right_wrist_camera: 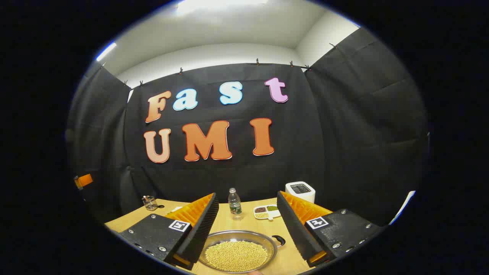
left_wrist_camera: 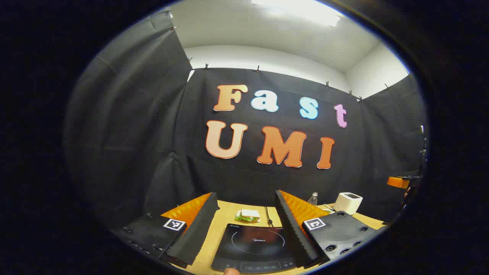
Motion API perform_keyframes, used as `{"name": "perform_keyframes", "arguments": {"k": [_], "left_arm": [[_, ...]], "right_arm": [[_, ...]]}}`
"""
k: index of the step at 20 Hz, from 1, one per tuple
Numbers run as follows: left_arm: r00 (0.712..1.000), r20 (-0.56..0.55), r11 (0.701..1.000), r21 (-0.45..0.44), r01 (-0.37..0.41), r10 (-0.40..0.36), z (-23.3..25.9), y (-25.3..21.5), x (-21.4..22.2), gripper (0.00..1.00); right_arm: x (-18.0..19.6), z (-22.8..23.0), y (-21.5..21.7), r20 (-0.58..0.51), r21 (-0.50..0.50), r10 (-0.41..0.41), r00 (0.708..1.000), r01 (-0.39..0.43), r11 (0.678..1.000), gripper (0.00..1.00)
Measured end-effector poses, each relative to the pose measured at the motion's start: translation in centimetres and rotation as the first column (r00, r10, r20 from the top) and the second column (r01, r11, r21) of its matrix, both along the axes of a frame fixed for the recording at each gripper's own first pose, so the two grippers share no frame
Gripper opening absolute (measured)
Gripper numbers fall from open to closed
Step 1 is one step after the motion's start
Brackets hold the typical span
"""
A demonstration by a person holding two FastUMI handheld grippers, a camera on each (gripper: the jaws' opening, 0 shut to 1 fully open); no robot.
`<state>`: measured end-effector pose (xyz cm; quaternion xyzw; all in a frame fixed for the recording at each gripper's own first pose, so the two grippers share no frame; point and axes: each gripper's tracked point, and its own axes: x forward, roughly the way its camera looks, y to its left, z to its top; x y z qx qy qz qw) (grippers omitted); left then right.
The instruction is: First push the handle of the pot to place it horizontally, then grasp the pot with both hands and set it on the induction cooktop.
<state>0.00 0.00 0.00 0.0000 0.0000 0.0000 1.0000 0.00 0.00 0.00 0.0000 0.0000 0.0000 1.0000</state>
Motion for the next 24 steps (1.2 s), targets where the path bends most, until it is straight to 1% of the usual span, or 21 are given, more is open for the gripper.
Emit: {"name": "perform_keyframes", "arguments": {"k": [1,2,3,4,8,9,13,16,18,19,20,21,22,23,24], "left_arm": [[1.0,-0.002,1.0,0.007,-0.003,0.003,0.1,0.4,-0.4,0.97],[1.0,-0.014,1.0,0.018,-0.019,0.02,0.0,1.1,-0.5,0.97],[0.999,-0.016,0.999,0.03,-0.035,0.035,0.2,1.7,-0.5,0.96],[0.999,-0.006,0.998,0.038,-0.045,0.045,0.8,2.0,-0.6,0.97],[0.999,0.017,0.999,0.021,-0.046,0.045,2.2,1.1,-0.4,0.97],[0.999,0.014,0.999,0.016,-0.038,0.038,2.1,0.9,-0.1,0.97],[0.999,-0.01,0.999,0.001,0.039,-0.039,0.9,-1.6,0.2,0.97],[0.997,-0.042,0.998,-0.014,0.057,-0.057,-0.1,-2.2,0.9,0.98],[0.997,-0.045,0.998,-0.005,0.056,-0.056,-0.3,-2.3,1.2,0.97],[0.998,-0.047,0.999,-0.002,0.052,-0.052,-0.5,-2.3,1.3,0.97],[0.998,-0.043,0.999,0.005,0.05,-0.05,-0.6,-2.4,1.4,0.97],[0.998,-0.04,0.999,0.011,0.05,-0.049,-0.6,-2.6,1.4,0.98],[0.998,-0.038,0.999,0.016,0.05,-0.05,-0.6,-2.8,1.3,0.97],[0.998,-0.038,0.998,0.018,0.053,-0.053,-0.7,-2.9,1.3,0.97],[0.998,-0.04,0.998,0.02,0.058,-0.057,-0.8,-3.1,1.2,0.97]], "right_arm": [[-0.3,0.4,0.7,0.006,0.004,0.01,1.0,-0.01,1.0,0.95],[-0.5,0.3,1.2,0.01,0.006,0.015,1.0,-0.015,1.0,0.95],[-0.7,-0.1,1.5,0.007,0.01,0.014,1.0,-0.015,1.0,1.0],[-0.8,-0.5,1.7,-0.002,0.012,0.016,1.0,-0.016,1.0,0.95],[-1.1,-2.1,2.5,-0.056,0.017,0.04,0.998,-0.039,0.999,0.95],[-1.2,-2.2,2.5,-0.064,0.015,0.041,0.997,-0.04,0.999,0.95],[-1.3,-2.8,2.0,-0.069,-0.017,0.013,0.998,-0.014,1.0,0.95],[-1.5,-3.8,2.7,-0.089,-0.024,0.021,0.996,-0.023,0.999,0.95],[-1.6,-5.0,3.2,-0.12,-0.014,0.036,0.992,-0.038,0.999,0.94],[-1.7,-5.6,3.5,-0.136,-0.009,0.044,0.99,-0.045,0.999,0.92],[-1.6,-6.3,3.8,-0.153,-0.008,0.047,0.987,-0.049,0.999,0.86],[-1.6,-6.8,3.9,-0.165,-0.009,0.048,0.985,-0.051,0.999,0.82],[-1.6,-7.5,4.0,-0.179,-0.013,0.043,0.983,-0.046,0.999,0.76],[-1.6,-8.3,4.2,-0.194,-0.018,0.041,0.98,-0.046,0.999,0.74],[-1.6,-9.1,4.5,-0.208,-0.016,0.049,0.977,-0.054,0.998,0.7]]}}
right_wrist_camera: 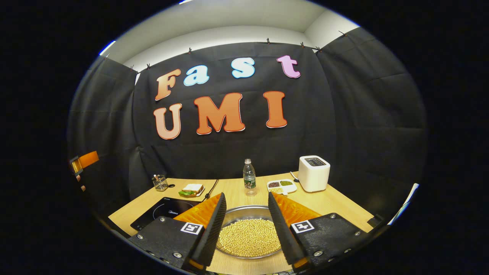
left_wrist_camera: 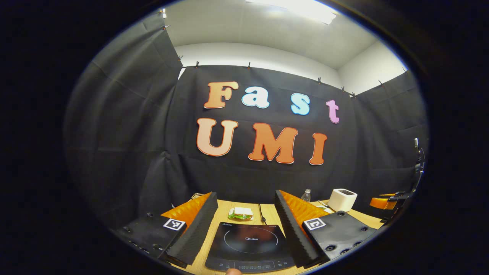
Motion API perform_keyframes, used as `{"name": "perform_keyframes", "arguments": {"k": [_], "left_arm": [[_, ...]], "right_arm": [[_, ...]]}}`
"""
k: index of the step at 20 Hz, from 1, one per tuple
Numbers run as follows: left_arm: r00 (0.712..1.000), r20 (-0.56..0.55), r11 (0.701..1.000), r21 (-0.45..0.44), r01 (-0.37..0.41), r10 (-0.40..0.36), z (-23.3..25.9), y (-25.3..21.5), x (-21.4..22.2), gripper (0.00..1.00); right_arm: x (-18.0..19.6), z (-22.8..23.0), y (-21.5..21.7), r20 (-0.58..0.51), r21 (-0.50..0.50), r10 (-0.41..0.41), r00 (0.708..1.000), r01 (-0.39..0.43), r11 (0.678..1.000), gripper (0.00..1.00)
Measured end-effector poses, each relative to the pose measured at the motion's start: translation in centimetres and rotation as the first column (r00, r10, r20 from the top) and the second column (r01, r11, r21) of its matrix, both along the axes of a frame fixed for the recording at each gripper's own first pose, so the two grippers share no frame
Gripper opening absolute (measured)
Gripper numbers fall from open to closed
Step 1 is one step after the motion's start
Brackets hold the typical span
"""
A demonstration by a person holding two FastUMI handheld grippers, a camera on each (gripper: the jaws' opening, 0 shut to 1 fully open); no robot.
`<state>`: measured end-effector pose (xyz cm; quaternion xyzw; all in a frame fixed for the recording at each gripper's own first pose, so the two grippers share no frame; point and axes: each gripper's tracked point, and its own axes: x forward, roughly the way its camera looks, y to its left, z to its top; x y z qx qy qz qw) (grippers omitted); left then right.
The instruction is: First push the handle of the pot to place it horizontally, then grasp the pot with both hands and set it on the induction cooktop.
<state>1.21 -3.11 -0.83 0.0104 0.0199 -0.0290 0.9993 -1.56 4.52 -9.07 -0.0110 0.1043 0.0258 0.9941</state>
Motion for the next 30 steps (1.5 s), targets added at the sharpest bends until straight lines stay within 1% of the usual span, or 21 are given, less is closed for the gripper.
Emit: {"name": "perform_keyframes", "arguments": {"k": [1,2,4,5,7,8,9,10,12,13,14,15,23,30], "left_arm": [[1.0,-0.001,1.0,0.001,0.005,-0.005,-0.1,-0.2,0.0,0.97],[1.0,-0.002,1.0,0.003,0.007,-0.007,-0.3,-0.3,-0.1,0.97],[1.0,-0.006,1.0,0.003,0.006,-0.006,-0.5,-0.3,-0.2,0.97],[1.0,-0.008,1.0,0.002,0.006,-0.006,-0.6,-0.3,-0.2,0.97],[1.0,-0.014,1.0,0.001,0.005,-0.005,-1.0,-0.3,-0.3,0.97],[1.0,-0.018,1.0,-0.001,0.002,-0.002,-1.2,-0.2,-0.2,0.97],[1.0,-0.022,1.0,-0.003,-0.002,0.002,-1.3,-0.2,-0.2,0.97],[1.0,-0.025,1.0,-0.005,-0.005,0.005,-1.5,-0.2,-0.4,0.98],[1.0,-0.031,1.0,-0.006,-0.003,0.003,-1.7,-0.3,-0.4,0.97],[0.999,-0.033,1.0,-0.004,-0.003,0.002,-1.8,-0.3,-0.4,0.97],[0.999,-0.034,1.0,-0.001,-0.003,0.003,-1.8,-0.2,-0.4,0.97],[0.999,-0.034,1.0,0.002,-0.002,0.002,-1.9,-0.3,-0.4,0.97],[0.999,-0.034,1.0,0.013,-0.004,0.004,-1.9,0.0,-0.4,0.98],[0.999,-0.043,1.0,0.022,-0.013,0.014,-2.5,0.3,-0.3,0.97]], "right_arm": [[-0.1,-0.9,0.4,-0.018,0.009,0.011,1.0,-0.011,1.0,0.66],[-0.2,-1.7,0.9,-0.041,0.023,0.025,0.999,-0.024,0.999,0.57],[-0.4,-3.7,1.6,-0.085,0.043,0.045,0.995,-0.041,0.998,0.44],[-0.4,-4.5,1.8,-0.103,0.043,0.05,0.993,-0.045,0.998,0.43],[-0.6,-6.2,2.1,-0.136,0.039,0.055,0.989,-0.05,0.998,0.36],[-0.7,-6.9,2.3,-0.154,0.041,0.058,0.986,-0.053,0.998,0.28],[-0.7,-7.8,2.6,-0.175,0.042,0.063,0.983,-0.057,0.997,0.25],[-0.9,-8.6,2.9,-0.194,0.039,0.069,0.979,-0.063,0.997,0.18],[-1.1,-10.0,3.3,-0.224,0.027,0.079,0.971,-0.075,0.997,0.1],[-1.2,-10.7,3.6,-0.236,0.021,0.085,0.968,-0.082,0.996,0.07],[-1.2,-11.4,4.0,-0.249,0.019,0.092,0.964,-0.09,0.996,0.01],[-1.4,-12.0,4.5,-0.264,0.019,0.104,0.959,-0.103,0.995,0.0],[-2.3,-16.4,8.2,-0.362,0.005,0.182,0.914,-0.193,0.981,0.0],[-2.7,-19.5,10.3,-0.436,-0.003,0.216,0.874,-0.241,0.971,0.0]]}}
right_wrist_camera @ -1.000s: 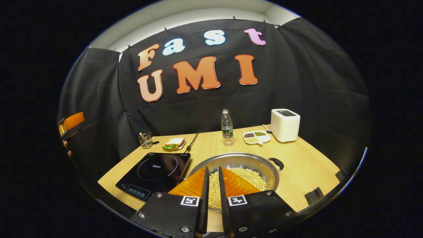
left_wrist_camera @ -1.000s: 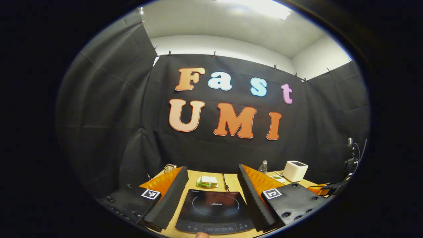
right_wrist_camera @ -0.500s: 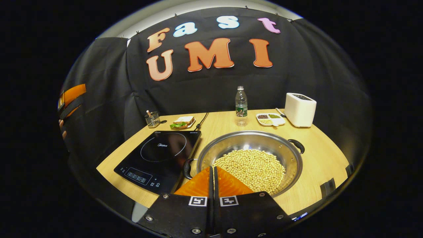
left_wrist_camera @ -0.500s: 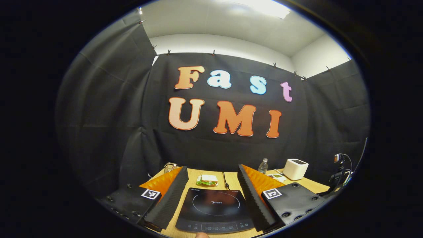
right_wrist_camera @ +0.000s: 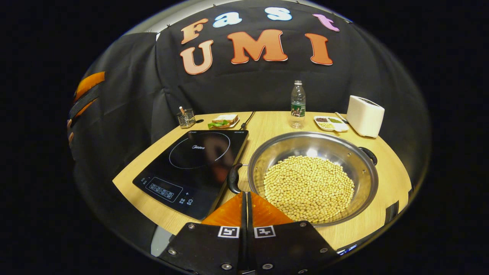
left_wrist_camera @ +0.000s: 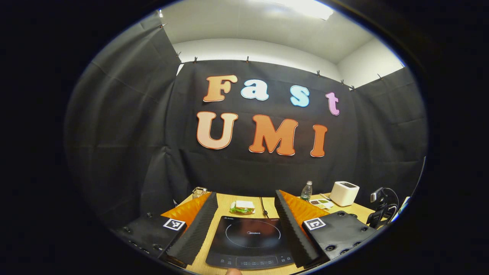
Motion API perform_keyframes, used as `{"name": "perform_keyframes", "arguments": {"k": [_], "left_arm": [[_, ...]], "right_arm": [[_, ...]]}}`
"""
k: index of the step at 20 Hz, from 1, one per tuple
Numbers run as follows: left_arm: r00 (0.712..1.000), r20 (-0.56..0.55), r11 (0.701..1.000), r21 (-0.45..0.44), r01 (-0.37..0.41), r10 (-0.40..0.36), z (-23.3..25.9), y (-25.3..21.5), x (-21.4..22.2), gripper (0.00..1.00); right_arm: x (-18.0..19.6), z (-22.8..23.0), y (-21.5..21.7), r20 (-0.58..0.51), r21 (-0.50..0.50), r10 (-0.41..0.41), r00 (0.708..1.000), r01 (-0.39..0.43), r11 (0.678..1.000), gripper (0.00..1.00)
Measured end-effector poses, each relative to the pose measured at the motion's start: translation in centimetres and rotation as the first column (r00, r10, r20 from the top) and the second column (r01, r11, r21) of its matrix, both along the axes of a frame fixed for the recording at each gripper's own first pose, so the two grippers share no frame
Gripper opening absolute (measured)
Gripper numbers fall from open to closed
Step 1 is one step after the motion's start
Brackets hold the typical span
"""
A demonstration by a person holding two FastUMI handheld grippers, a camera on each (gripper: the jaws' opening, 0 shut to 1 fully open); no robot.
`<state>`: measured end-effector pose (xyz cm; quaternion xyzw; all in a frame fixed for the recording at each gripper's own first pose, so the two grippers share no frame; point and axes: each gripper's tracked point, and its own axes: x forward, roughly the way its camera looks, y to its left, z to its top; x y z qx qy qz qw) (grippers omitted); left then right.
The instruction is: First push the handle of the pot to place it horizontally, then grasp the pot with both hands and set it on the induction cooktop.
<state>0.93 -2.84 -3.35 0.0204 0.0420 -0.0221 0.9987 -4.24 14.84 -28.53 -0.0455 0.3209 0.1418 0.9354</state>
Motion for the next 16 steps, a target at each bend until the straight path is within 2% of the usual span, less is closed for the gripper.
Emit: {"name": "perform_keyframes", "arguments": {"k": [8,16], "left_arm": [[1.0,-0.006,1.0,0.009,-0.015,0.015,-0.1,0.8,0.2,0.97],[1.0,-0.013,1.0,0.011,-0.009,0.009,-0.7,0.8,0.7,0.98]], "right_arm": [[0.3,-2.9,0.5,-0.064,-0.035,-0.001,0.998,-0.002,0.999,0.0],[1.4,-3.7,1.1,-0.087,-0.035,-0.015,0.996,0.012,0.999,0.0]]}}
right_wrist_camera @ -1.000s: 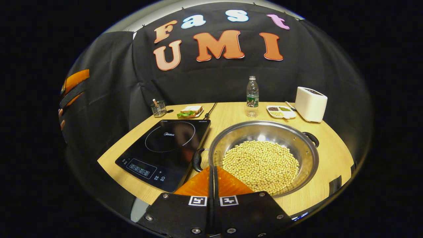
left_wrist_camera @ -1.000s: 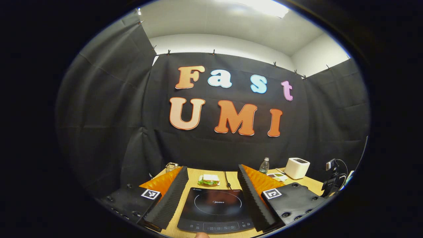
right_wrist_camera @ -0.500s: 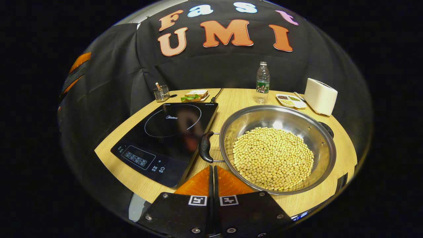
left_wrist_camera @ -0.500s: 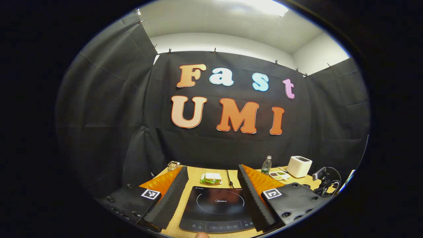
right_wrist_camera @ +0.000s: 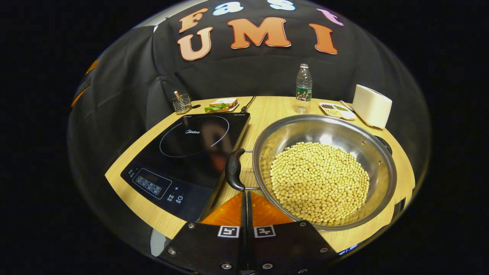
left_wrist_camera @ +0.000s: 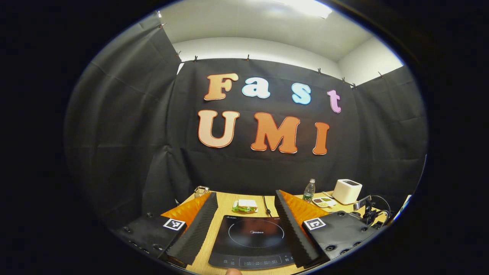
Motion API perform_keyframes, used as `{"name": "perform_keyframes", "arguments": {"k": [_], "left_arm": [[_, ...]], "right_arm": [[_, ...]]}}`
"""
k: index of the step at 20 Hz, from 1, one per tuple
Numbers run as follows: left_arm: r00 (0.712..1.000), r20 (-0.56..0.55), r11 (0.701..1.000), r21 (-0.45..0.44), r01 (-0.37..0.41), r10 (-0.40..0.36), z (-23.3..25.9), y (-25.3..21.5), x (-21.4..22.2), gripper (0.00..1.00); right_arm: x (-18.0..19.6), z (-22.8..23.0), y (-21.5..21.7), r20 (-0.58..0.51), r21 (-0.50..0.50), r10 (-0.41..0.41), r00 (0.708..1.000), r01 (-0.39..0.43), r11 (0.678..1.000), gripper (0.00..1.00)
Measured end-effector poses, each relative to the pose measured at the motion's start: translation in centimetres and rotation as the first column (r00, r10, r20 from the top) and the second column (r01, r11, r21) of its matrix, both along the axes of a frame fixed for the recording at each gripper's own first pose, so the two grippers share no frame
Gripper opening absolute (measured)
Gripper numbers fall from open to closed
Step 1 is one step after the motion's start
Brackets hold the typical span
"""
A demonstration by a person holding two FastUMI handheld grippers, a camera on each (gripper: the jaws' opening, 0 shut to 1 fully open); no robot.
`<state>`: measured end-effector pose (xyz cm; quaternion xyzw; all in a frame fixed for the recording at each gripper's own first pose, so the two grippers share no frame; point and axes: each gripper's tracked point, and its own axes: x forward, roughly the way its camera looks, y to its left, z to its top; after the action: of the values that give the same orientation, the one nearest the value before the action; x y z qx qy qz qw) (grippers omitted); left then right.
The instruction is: First push the handle of the pot to place it horizontally, then grasp the pot with both hands and set it on the induction cooktop.
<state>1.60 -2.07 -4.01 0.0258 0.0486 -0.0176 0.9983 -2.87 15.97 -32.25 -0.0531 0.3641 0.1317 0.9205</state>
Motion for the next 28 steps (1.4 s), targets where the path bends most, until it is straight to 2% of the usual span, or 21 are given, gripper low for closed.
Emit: {"name": "perform_keyframes", "arguments": {"k": [14,28], "left_arm": [[1.0,-0.011,1.0,0.006,-0.008,0.008,-0.2,0.4,0.3,0.97],[1.0,-0.014,1.0,0.002,-0.001,0.001,-0.3,0.7,0.5,0.97]], "right_arm": [[1.4,-0.2,1.5,-0.006,0.061,-0.047,0.999,0.047,0.997,0.0],[3.3,-0.3,2.1,-0.004,0.064,-0.07,0.998,0.07,0.995,0.0]]}}
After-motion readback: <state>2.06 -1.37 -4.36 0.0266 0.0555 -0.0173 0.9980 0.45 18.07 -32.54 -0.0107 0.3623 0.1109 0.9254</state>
